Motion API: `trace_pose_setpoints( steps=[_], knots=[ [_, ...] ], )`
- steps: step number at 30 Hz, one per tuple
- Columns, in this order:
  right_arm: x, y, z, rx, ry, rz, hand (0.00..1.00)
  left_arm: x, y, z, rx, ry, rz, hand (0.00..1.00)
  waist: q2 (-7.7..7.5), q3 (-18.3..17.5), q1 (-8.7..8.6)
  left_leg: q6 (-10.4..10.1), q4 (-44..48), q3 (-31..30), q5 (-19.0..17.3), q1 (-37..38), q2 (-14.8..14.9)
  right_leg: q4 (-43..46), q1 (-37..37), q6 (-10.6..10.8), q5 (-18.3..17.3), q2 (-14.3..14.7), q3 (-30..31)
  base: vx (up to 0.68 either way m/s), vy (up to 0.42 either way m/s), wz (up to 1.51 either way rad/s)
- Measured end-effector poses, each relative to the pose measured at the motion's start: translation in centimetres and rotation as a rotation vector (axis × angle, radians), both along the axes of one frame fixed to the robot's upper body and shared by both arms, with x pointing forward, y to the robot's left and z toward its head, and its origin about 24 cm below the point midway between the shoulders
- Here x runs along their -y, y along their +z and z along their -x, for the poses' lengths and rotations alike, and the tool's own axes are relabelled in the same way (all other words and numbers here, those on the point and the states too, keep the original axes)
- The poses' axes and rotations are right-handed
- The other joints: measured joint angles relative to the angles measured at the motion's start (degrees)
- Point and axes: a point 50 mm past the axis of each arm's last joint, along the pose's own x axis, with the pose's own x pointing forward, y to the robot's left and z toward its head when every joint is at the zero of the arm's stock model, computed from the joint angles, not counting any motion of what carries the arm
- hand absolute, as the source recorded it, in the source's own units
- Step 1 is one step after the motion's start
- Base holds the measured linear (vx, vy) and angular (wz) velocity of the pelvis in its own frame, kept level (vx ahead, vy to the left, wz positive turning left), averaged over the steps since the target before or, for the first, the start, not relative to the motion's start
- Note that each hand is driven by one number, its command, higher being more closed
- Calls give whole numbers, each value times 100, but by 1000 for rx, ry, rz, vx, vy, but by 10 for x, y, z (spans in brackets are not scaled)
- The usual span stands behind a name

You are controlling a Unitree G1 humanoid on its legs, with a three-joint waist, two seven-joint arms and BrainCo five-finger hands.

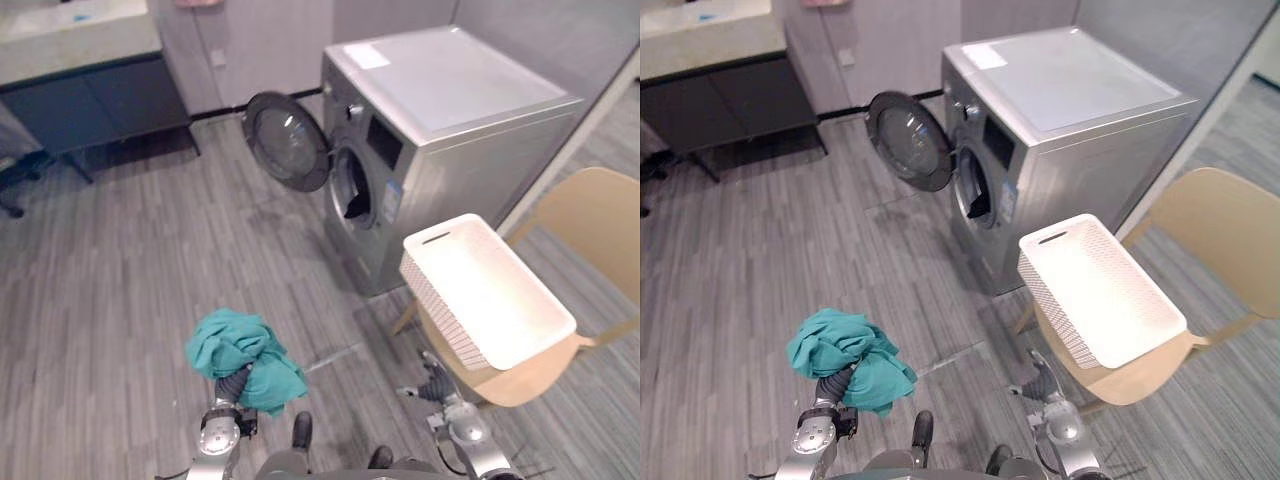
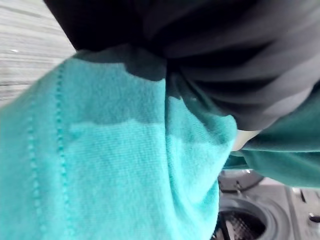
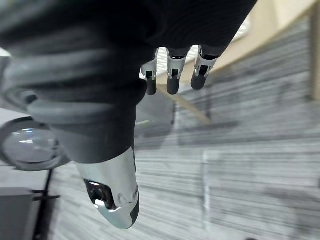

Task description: Pick up the laundry basket with both hands and put the clothes into the washing machine.

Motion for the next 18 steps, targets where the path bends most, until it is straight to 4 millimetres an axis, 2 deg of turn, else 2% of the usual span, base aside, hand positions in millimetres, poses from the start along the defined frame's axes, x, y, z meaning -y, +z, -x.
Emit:
trace_pose_setpoints(
  steps=[1, 2, 3, 4, 5, 6, 7, 8, 9, 10, 11, 12, 13, 14, 15, 16, 18],
  knots=[
    [2, -4, 4, -26, -25, -4, 0, 2, 0, 0, 0, 5, 11, 100, -42, 29, -10, 103, 102, 392, -41, -59, 53, 13, -2, -26, 21, -88, -113, 163, 38, 93],
    [5, -10, 12, -69, -66, -13, 0, 6, -2, 1, -6, 8, 28, 100, -8, 30, -28, 217, 333, 1169, -106, -147, 200, 82, 24, 16, -5, -213, -289, 239, 55, 90],
    [9, -14, 18, -108, -100, -4, 0, 11, -6, 5, -27, 7, 48, 100, 92, 55, -105, 229, 585, 1652, 184, -142, 392, 164, 168, 152, -96, -248, -469, 253, 58, 89],
    [11, -15, 19, -118, -107, -1, 0, 10, -9, 6, -39, 3, 51, 100, 69, 84, -115, 228, 646, 1638, 104, -135, 380, 172, 246, 210, -133, -297, -517, 252, 55, 72],
    [7, -18, 20, -133, -113, -14, 0, 10, -11, 8, -57, 0, 51, 100, -18, 137, -119, 251, 808, 1526, -18, -119, 279, 119, 387, 257, -113, -391, -549, 268, 107, 42],
    [1, -18, 18, -130, -121, -37, 0, 8, -13, 11, -70, 5, 51, 100, -96, 196, -81, 300, 1100, 1513, -315, -141, 208, 88, 533, 381, -141, -481, -589, 258, 118, 30],
    [-2, -18, 16, -126, -123, -45, 0, 8, -14, 13, -78, 7, 52, 100, -113, 221, -73, 317, 1255, 1514, -459, -160, 204, 141, 570, 438, -175, -542, -590, 247, 153, 10],
    [-5, -17, 12, -121, -133, -60, 0, 9, -15, 15, -87, 3, 60, 100, -158, 257, -68, 344, 1613, 1530, -804, -190, 152, 476, 575, 592, -314, -770, -569, 189, 154, 8],
    [-5, -18, 9, -123, -149, -71, 0, 11, -18, 21, -108, -4, 75, 100, -152, 265, -69, 414, 1940, 1503, -1221, -200, 40, 1227, 430, 667, -428, -1116, -452, 191, 181, 15],
    [-4, -17, 8, -120, -158, -74, 0, 13, -19, 22, -111, -5, 80, 100, -142, 265, -108, 466, 2107, 1447, -1431, -169, -67, 2083, 161, 533, -401, -1462, -198, 162, 168, 23],
    [-4, -16, 7, -117, -159, -75, 0, 13, -19, 22, -110, -7, 81, 100, -148, 274, -117, 497, 2169, 1402, -1508, -143, -114, 2469, 18, 379, -337, -1579, -51, 204, 173, 40],
    [-4, -17, 9, -123, -168, -82, 0, 12, -18, 19, -103, -12, 78, 100, -157, 323, -122, 597, 2275, 1272, -1674, -44, -216, 3295, -323, -104, -75, -1756, 466, 281, 187, 59],
    [-7, -19, 12, -132, -175, -96, 0, 9, -14, 14, -83, -20, 67, 100, -190, 401, -137, 677, 2369, 1091, -1842, 92, -261, 4003, -667, -97, -265, -1577, 1168, 358, 173, 68],
    [-9, -19, 12, -132, -174, -102, 0, 9, -12, 12, -74, -22, 64, 100, -207, 429, -143, 703, 2377, 980, -1893, 172, -279, 4227, -820, -37, -451, -1383, 1408, 386, 107, 65],
    [-10, -19, 12, -130, -175, -108, 0, 6, -10, 10, -65, -24, 55, 100, -199, 453, -167, 704, 2376, 870, -1953, 239, -284, 4348, -949, -10, -603, -1209, 1542, 332, 57, 74],
    [-11, -17, 8, -112, -169, -110, 0, 5, -7, 5, -47, -24, 46, 100, -201, 526, -235, 696, 2315, 672, -2052, 446, -296, 4271, -1202, 33, -799, -851, 1595, 370, 31, 83],
    [-10, -11, 0, -67, -164, -108, 0, 4, -6, 2, -39, -24, 40, 100, -173, 559, -275, 622, 2086, 520, -2106, 773, -345, 3681, -1673, 64, -870, -603, 1435, 370, 10, 64]
  ],
)
